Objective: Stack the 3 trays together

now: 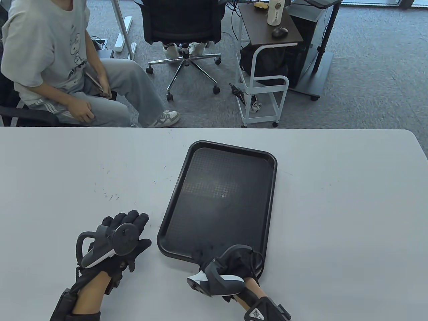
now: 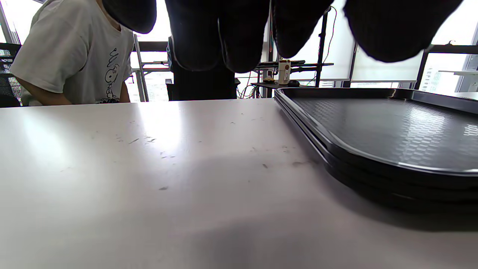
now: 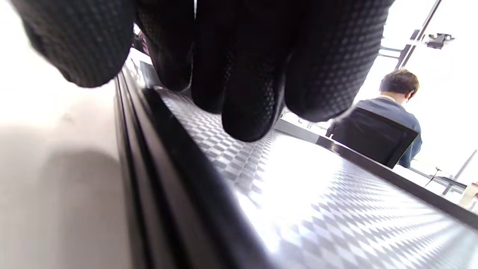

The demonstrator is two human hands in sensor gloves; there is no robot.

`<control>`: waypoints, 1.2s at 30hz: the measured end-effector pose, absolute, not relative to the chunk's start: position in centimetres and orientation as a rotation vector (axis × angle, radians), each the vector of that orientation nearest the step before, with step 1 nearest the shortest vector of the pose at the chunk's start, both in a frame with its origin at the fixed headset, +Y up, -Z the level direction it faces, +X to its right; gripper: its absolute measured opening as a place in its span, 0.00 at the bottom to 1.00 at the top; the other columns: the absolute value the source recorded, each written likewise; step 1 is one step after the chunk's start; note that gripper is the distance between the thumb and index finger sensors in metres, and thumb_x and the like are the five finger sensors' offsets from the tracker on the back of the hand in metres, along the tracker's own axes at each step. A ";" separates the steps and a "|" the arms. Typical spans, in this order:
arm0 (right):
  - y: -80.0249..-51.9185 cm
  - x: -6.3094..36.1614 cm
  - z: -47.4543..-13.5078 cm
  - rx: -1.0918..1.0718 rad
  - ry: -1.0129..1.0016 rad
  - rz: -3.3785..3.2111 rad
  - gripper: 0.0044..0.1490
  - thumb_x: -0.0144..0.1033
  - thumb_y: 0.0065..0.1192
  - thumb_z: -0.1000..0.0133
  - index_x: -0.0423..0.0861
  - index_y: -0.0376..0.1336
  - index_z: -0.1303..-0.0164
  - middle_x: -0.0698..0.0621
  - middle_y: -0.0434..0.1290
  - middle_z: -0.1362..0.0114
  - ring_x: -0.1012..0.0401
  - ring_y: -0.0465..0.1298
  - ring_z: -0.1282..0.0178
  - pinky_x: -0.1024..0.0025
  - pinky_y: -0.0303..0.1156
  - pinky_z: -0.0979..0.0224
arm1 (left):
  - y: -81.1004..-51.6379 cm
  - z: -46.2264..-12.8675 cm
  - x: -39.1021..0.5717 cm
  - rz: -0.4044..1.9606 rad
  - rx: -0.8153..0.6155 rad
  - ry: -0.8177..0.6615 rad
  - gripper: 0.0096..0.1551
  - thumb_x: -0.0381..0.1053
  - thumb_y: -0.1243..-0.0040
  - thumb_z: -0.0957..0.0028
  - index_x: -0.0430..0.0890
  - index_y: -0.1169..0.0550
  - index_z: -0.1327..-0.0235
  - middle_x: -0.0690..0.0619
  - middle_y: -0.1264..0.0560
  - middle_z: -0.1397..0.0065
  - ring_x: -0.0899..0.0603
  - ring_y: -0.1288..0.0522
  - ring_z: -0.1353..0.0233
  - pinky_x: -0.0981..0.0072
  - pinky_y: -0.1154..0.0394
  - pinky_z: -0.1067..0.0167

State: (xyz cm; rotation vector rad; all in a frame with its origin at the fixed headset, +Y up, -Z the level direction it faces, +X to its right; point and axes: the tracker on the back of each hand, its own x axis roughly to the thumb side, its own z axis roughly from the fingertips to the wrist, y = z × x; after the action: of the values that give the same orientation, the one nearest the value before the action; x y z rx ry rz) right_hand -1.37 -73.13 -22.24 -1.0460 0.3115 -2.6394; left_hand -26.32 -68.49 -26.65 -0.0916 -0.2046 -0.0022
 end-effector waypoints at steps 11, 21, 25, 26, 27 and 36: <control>-68.4 5.0 -24.0 -0.784 0.458 -2.864 0.39 0.61 0.64 0.55 0.62 0.63 0.32 0.52 0.74 0.23 0.53 0.80 0.31 0.51 0.77 0.35 | -68.6 -26.7 -26.1 -0.004 -0.097 -0.214 0.46 0.69 0.38 0.57 0.59 0.31 0.20 0.52 0.32 0.14 0.36 0.32 0.15 0.35 0.41 0.22; -68.2 10.4 -26.0 -0.538 0.475 -2.853 0.39 0.62 0.63 0.55 0.63 0.62 0.31 0.51 0.72 0.21 0.51 0.77 0.27 0.48 0.74 0.32 | -68.8 -26.8 -25.9 -0.005 -0.098 -0.219 0.46 0.69 0.38 0.57 0.60 0.31 0.20 0.52 0.32 0.14 0.36 0.32 0.15 0.35 0.41 0.22; -68.0 12.5 -26.5 -0.432 0.487 -2.854 0.39 0.62 0.63 0.55 0.63 0.62 0.31 0.51 0.71 0.21 0.50 0.76 0.27 0.47 0.73 0.31 | -68.8 -26.8 -25.9 -0.007 -0.096 -0.221 0.46 0.69 0.38 0.57 0.60 0.31 0.20 0.52 0.32 0.14 0.36 0.32 0.15 0.35 0.41 0.22; -68.0 13.1 -26.6 -0.401 0.492 -2.857 0.39 0.62 0.63 0.55 0.63 0.62 0.31 0.51 0.71 0.21 0.50 0.76 0.27 0.47 0.73 0.31 | -68.8 -26.8 -25.9 -0.007 -0.095 -0.222 0.46 0.69 0.38 0.57 0.60 0.31 0.20 0.52 0.32 0.14 0.36 0.32 0.15 0.36 0.41 0.22; -67.9 13.6 -26.7 -0.378 0.495 -2.858 0.39 0.62 0.63 0.55 0.63 0.62 0.31 0.51 0.71 0.21 0.50 0.76 0.27 0.46 0.73 0.31 | -68.9 -26.8 -25.8 -0.007 -0.094 -0.223 0.46 0.69 0.38 0.57 0.60 0.32 0.20 0.52 0.32 0.14 0.36 0.32 0.15 0.36 0.41 0.22; -68.6 17.2 -27.6 -0.184 0.427 -2.874 0.39 0.62 0.63 0.54 0.63 0.61 0.30 0.50 0.70 0.20 0.49 0.75 0.26 0.45 0.72 0.30 | -69.0 -26.7 -25.7 -0.004 -0.091 -0.231 0.47 0.69 0.38 0.57 0.60 0.32 0.20 0.52 0.32 0.14 0.36 0.32 0.15 0.36 0.41 0.22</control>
State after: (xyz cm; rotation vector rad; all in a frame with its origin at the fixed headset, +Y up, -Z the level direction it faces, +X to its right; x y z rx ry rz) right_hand 17.21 -68.62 -27.61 -0.1836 0.4271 -2.8744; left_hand -25.68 -68.96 -26.68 -0.0912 -0.2305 -0.0040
